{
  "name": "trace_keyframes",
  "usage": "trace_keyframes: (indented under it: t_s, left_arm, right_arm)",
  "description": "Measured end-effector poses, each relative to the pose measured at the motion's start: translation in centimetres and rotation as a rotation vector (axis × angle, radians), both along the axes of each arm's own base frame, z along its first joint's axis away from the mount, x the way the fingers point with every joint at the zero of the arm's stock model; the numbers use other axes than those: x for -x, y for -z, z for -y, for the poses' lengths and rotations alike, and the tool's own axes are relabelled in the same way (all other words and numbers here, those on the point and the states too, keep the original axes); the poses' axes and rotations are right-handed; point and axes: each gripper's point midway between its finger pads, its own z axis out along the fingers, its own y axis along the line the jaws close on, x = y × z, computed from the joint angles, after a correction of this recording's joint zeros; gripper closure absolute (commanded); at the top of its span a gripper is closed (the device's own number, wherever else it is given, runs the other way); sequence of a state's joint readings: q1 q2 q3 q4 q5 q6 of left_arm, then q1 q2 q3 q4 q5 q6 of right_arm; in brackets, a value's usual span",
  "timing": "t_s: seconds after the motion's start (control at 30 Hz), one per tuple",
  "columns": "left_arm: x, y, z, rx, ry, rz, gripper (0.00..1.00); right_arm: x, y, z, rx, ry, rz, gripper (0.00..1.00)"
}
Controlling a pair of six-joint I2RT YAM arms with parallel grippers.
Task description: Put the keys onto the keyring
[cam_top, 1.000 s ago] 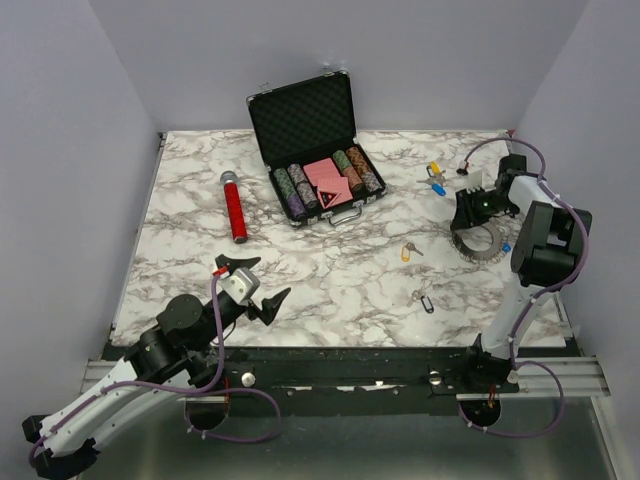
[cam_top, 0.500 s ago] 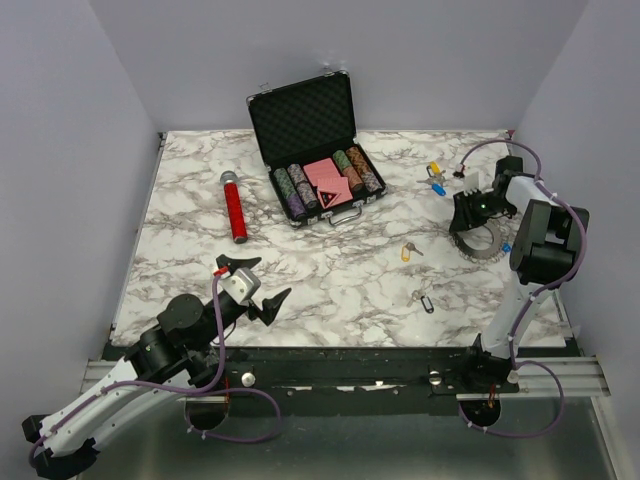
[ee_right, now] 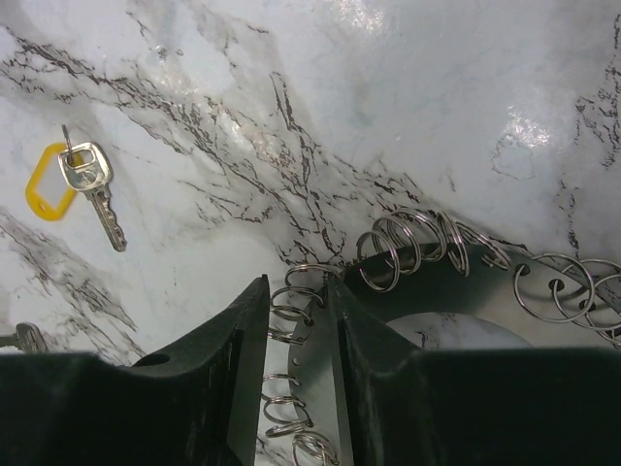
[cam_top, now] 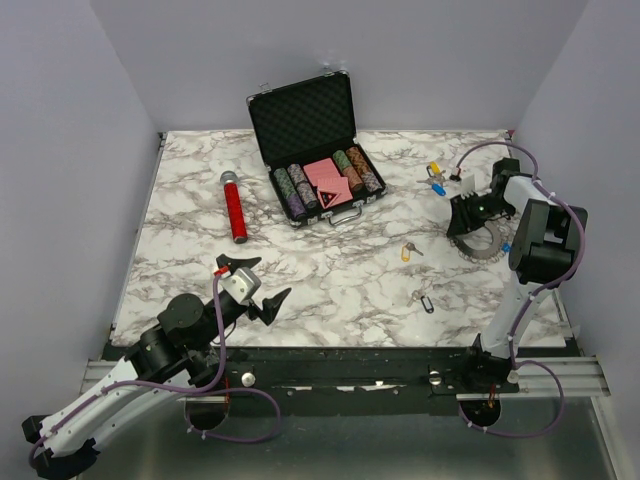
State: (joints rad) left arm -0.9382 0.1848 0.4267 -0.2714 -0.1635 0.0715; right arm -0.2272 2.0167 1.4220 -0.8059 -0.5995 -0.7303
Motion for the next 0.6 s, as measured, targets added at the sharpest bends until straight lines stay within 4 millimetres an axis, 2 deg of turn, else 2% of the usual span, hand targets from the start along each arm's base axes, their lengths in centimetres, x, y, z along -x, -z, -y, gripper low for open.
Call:
trace_keyframes:
  t_s: [0.27, 0.5, 0.6]
  left_arm:
    - [0.0, 0.0, 0.0, 0.0, -0.001, 0.0, 0.01]
    - [0.0, 0.0, 0.0, 0.0, 0.003, 0.0, 0.01]
    - [0.1, 0.1, 0.2, -0.003, 0.01, -0.002, 0.01]
  right_arm:
    - [0.1, -0.5, -0.1, -0.006, 0.009, 0.001, 0.56]
    - [1.1, -4.5, -0.4, 0.015, 0.005, 0.095, 0.45]
    - [1.9, -5.0, -0.6, 0.03, -0.104, 0.13, 0.42]
